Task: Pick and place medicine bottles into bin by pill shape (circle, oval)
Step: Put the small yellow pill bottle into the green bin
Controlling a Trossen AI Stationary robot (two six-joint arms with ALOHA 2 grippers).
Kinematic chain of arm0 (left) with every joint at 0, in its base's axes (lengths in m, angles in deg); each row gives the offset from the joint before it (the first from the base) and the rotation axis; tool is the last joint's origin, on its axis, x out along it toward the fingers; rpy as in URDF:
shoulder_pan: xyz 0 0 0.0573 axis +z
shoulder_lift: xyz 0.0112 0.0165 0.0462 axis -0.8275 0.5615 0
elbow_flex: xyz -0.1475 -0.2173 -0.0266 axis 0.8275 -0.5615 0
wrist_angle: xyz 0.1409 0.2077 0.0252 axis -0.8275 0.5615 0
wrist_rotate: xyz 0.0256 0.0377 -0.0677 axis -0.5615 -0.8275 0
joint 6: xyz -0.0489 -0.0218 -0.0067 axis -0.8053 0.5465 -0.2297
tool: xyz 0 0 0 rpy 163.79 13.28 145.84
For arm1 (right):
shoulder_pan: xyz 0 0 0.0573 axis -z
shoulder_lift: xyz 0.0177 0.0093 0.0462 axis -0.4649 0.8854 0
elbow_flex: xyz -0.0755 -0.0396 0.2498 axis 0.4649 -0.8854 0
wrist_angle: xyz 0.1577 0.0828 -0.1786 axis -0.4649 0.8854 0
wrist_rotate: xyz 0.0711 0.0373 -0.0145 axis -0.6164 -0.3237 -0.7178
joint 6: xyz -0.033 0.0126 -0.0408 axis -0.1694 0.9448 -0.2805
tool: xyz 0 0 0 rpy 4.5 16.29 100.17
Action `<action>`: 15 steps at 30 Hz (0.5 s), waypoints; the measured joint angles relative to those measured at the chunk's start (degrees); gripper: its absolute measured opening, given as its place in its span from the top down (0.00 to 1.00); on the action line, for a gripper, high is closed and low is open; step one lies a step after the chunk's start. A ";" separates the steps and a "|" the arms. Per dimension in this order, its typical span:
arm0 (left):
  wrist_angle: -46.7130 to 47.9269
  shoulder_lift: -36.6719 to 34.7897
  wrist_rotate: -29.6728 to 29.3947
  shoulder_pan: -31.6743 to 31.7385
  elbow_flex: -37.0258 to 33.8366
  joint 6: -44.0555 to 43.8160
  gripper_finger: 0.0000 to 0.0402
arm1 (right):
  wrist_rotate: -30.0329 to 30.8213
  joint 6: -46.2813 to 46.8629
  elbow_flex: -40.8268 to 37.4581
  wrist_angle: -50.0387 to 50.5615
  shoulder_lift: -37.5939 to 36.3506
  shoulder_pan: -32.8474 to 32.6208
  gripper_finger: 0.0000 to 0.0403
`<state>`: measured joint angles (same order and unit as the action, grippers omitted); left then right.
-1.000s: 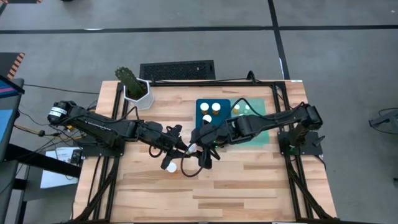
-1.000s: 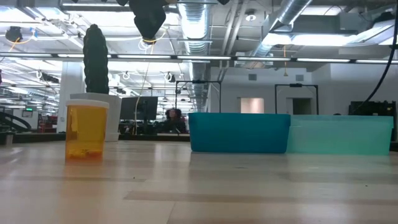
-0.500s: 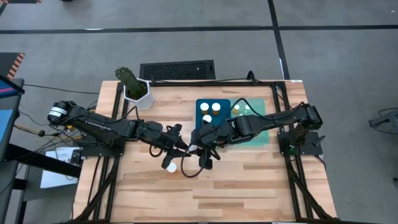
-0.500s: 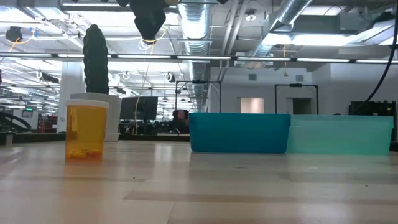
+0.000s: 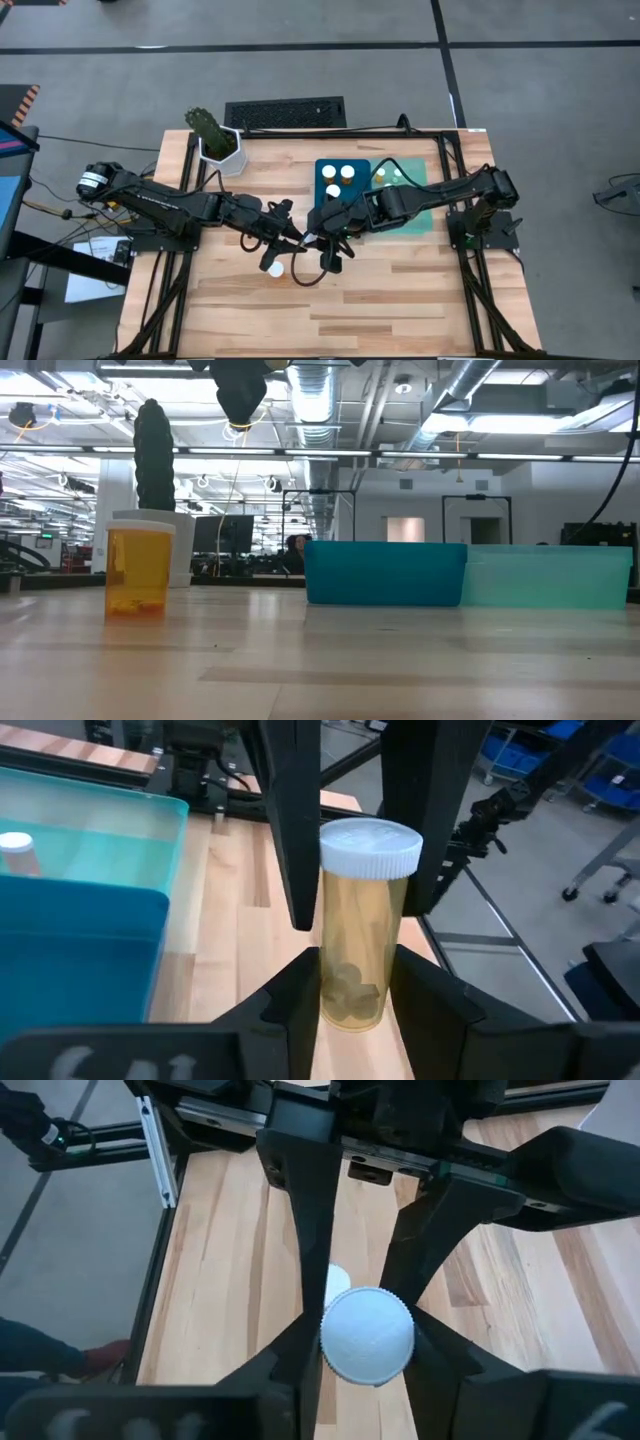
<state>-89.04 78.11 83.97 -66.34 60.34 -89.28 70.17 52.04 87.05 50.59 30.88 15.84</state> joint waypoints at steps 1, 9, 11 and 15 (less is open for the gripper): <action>0.04 0.00 0.65 0.00 0.00 -0.03 0.71 | -0.01 -0.02 0.00 -0.04 0.00 -0.02 0.69; 4.25 -2.49 1.52 -0.07 -0.02 -2.06 0.42 | 0.30 -0.30 -0.02 0.32 -1.18 0.04 0.71; 5.46 -3.78 1.48 0.02 -0.02 -2.40 0.34 | 0.60 -0.48 -0.02 2.06 -2.50 0.05 0.71; 8.52 -6.90 1.24 0.38 -0.02 -2.85 0.25 | 2.54 -0.62 -0.02 8.66 -5.99 0.37 0.69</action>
<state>-80.52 71.22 85.21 -65.97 60.32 -92.14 72.71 51.41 87.03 59.25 24.90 16.22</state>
